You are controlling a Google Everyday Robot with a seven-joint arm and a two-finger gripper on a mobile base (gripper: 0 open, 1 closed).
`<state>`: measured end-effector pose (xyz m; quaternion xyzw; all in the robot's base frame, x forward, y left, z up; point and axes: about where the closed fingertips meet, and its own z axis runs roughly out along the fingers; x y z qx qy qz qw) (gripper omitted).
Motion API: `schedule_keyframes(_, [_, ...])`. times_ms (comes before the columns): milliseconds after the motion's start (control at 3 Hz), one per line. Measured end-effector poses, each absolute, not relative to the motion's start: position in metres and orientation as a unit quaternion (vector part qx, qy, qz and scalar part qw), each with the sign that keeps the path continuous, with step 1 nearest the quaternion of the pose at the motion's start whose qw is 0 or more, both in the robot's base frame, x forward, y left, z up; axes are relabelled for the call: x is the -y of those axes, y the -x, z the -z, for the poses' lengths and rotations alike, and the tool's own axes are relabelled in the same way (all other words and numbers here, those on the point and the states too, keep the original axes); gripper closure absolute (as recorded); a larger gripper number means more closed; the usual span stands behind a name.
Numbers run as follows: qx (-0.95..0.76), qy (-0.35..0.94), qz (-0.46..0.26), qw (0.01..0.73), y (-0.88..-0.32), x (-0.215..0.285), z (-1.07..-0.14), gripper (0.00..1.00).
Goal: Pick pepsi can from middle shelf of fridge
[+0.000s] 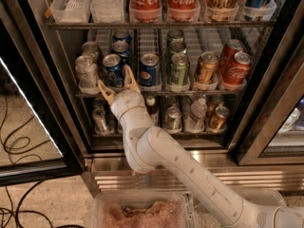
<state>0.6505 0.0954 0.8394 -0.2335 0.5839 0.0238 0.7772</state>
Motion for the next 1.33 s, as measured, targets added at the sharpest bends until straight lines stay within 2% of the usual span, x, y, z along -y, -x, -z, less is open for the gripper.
schedule_keyframes(1000, [-0.590,0.222,-0.002,0.776,-0.669,-0.092,-0.837,0.39])
schedule_keyframes(1333, [-0.593,0.220,0.003,0.775,-0.672,-0.091,-0.835,0.44])
